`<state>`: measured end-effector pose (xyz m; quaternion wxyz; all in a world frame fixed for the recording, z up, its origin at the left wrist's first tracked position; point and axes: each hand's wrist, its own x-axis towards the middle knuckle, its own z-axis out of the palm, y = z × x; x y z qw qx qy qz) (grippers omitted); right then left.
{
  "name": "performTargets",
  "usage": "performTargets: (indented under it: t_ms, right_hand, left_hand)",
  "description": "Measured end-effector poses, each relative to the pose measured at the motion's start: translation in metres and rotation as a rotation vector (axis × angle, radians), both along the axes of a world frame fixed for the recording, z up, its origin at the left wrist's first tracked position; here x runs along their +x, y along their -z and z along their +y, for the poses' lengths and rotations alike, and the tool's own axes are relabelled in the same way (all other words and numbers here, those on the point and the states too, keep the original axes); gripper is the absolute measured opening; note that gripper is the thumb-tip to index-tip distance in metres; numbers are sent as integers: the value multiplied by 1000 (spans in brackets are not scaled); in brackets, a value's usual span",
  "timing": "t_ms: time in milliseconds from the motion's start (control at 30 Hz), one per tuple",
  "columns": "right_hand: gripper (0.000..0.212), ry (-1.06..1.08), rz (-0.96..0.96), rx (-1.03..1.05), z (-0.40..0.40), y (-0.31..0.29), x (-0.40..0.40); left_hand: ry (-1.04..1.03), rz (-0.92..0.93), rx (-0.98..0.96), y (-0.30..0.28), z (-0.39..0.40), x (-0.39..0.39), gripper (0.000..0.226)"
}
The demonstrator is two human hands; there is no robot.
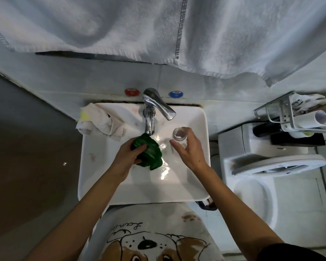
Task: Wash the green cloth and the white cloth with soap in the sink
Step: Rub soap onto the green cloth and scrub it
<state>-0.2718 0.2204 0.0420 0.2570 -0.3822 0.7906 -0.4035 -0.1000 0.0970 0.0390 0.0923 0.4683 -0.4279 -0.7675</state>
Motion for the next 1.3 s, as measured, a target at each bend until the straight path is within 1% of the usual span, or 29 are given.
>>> performTargets:
  t_ms: [233, 367, 667, 1100, 1300]
  right_hand:
    - [57, -285, 168, 131, 6, -15, 17]
    - [56, -391, 278, 158, -1, -26, 20]
    - [46, -395, 459, 237, -15, -46, 20]
    - [55, -514, 582, 329, -24, -59, 17]
    - [56, -543, 600, 371, -25, -63, 16]
  left_hand:
    - [-11, 45, -15, -19, -2, 2, 29]
    - [3, 76, -25, -26, -1, 2, 27]
    - [35, 102, -30, -34, 1, 1, 30]
    - [39, 111, -15, -34, 4, 2, 31]
    - [35, 110, -4, -34, 6, 2, 31]
